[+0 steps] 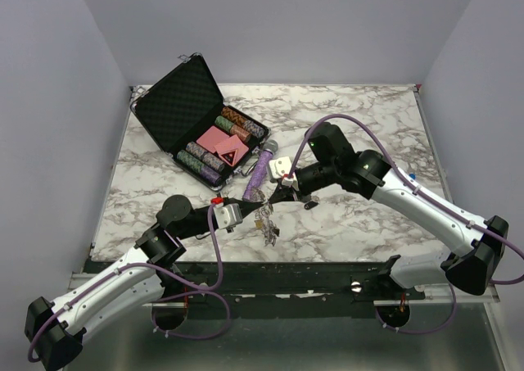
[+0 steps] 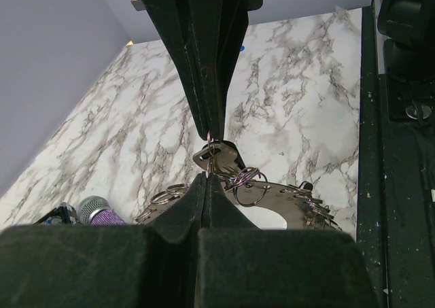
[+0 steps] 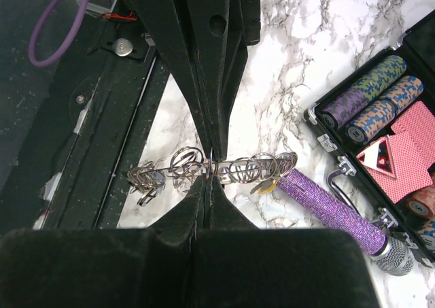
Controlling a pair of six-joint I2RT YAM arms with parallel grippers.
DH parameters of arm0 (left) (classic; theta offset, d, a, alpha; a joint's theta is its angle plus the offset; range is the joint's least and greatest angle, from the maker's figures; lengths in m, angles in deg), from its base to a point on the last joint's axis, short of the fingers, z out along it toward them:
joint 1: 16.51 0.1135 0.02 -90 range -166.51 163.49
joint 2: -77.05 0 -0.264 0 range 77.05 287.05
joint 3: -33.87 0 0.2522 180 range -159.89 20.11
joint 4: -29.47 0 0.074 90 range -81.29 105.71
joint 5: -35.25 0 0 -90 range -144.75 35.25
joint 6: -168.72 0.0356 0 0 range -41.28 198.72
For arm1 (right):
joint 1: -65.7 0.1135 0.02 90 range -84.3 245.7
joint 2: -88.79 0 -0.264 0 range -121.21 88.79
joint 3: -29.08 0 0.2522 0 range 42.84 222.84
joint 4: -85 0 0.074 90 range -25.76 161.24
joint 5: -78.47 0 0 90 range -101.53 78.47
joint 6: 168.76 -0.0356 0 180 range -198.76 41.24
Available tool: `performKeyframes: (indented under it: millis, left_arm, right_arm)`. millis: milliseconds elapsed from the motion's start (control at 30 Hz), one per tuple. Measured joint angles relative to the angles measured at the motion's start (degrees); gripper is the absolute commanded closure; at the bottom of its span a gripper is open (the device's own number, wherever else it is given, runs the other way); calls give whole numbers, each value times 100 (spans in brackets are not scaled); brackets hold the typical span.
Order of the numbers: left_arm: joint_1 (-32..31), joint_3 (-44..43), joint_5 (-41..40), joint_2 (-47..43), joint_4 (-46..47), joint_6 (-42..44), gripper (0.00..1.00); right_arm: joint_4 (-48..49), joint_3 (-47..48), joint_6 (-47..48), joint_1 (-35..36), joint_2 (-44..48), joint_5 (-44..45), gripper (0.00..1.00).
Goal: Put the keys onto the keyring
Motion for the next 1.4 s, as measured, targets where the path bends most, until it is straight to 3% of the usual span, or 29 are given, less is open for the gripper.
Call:
performKeyframes:
  millis: [1400]
  left_arm:
    - [2, 0, 2, -46, 9, -9, 100]
  right_arm:
    - [7, 0, -59, 0, -103, -57, 100]
